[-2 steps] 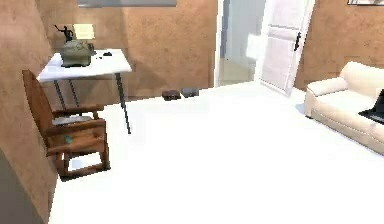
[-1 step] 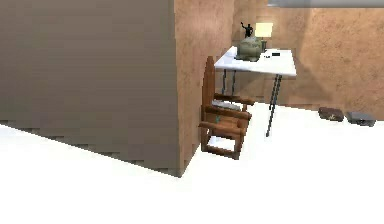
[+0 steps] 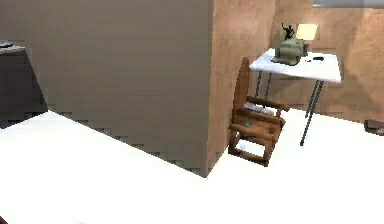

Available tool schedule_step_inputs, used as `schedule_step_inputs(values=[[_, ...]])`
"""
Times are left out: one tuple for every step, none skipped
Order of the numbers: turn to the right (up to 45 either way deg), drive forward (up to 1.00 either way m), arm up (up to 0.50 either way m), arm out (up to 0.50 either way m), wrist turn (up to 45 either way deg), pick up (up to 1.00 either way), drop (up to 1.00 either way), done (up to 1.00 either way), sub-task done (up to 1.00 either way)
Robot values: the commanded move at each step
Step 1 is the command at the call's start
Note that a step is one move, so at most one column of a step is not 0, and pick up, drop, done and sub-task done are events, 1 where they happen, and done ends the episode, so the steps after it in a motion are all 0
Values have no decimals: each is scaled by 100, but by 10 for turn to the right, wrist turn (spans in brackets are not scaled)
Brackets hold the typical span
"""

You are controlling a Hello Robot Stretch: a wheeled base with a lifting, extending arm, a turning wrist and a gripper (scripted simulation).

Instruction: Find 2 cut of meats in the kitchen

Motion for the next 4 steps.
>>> schedule_step_inputs(values=[[0,65,0,0,0,0,0,0,0],[-450,0,0,0,0,0,0,0,0],[-120,0,0,0,0,0,0,0,0],[0,100,0,0,0,0,0,0,0]])
